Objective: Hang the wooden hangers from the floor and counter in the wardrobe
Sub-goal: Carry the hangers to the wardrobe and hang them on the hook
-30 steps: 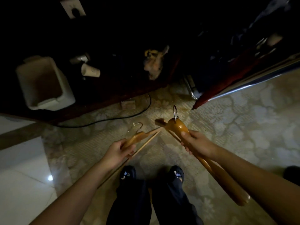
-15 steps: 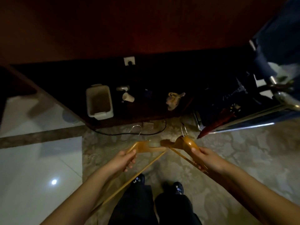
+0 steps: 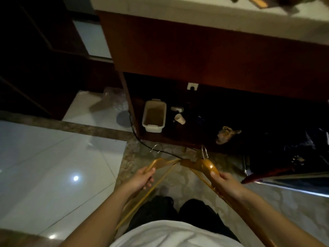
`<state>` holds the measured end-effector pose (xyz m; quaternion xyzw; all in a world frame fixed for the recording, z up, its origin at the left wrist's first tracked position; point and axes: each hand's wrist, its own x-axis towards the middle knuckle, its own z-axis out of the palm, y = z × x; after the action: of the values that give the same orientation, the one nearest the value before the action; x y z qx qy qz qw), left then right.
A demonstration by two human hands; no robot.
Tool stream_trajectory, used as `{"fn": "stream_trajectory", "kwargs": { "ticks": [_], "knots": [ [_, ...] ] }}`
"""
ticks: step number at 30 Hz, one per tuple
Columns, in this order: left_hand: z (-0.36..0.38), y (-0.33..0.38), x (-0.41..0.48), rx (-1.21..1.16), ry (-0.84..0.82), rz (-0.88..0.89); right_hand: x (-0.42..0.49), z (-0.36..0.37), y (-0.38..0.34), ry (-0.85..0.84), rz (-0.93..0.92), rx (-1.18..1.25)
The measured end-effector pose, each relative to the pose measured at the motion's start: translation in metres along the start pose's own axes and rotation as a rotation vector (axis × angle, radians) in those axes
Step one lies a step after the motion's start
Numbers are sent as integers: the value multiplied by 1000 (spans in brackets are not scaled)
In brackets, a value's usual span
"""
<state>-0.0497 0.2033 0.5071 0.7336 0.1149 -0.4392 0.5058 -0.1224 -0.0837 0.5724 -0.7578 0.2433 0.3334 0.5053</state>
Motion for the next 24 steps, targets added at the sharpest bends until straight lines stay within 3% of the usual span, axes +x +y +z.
{"fn": "stream_trajectory", "kwargs": {
  "ticks": [11,20,24],
  "knots": [
    [-17,-48,-26,-361,300,-136,68,22,-39,-152,29,-250],
    [19,-76,-35,-515,595,-326,140,-15,-68,-336,80,-488],
    [51,-69,-37,-694,680,-321,175,-36,-76,-386,85,-620]
  ]
}}
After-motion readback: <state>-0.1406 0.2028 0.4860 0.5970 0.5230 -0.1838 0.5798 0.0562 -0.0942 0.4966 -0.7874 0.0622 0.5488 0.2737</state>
